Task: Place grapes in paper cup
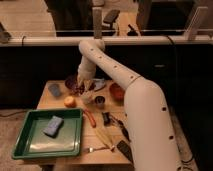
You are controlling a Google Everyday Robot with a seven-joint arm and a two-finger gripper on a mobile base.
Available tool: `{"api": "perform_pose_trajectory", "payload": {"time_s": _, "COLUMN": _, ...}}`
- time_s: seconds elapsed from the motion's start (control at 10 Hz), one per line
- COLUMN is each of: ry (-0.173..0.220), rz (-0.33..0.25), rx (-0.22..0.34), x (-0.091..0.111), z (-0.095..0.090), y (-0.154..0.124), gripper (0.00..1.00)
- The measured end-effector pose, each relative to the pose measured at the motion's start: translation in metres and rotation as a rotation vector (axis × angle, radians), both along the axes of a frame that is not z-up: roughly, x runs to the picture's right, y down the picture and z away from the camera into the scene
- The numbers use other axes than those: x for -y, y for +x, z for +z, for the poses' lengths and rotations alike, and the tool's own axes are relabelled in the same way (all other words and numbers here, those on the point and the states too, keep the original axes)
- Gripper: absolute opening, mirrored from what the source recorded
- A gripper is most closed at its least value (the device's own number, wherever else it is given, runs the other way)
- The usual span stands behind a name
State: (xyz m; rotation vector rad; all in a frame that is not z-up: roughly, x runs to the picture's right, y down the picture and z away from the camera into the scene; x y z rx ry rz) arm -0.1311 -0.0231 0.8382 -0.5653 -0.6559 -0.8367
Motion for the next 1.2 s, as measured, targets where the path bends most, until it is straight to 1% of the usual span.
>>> {"api": "perform_pose_trajectory", "payload": {"time_s": 0.1, "ry": -0.002, "rz": 0.001, "rx": -0.003, "x": 0.0001, "z": 0.0012, "y": 0.0011, "gripper": 0.73}}
{"api": "perform_pose_trajectory", "payload": {"time_s": 0.2, "ry": -0.003, "rz": 0.002, "rx": -0.005, "x": 0.0002, "z": 0.0019, "y": 0.0018, "gripper": 0.78}}
{"api": "perform_pose_trajectory", "payload": {"time_s": 0.3, "ry": -0.004, "rz": 0.003, "rx": -0.007, "x": 0.0006, "z": 0.0029, "y": 0.0024, "gripper": 0.80}}
{"api": "perform_pose_trajectory", "payload": {"time_s": 1.2, "ry": -0.017, "rz": 0.000, "rx": 0.004, "x": 0.0020, "z": 0.0064, "y": 0.0018, "gripper": 0.80}}
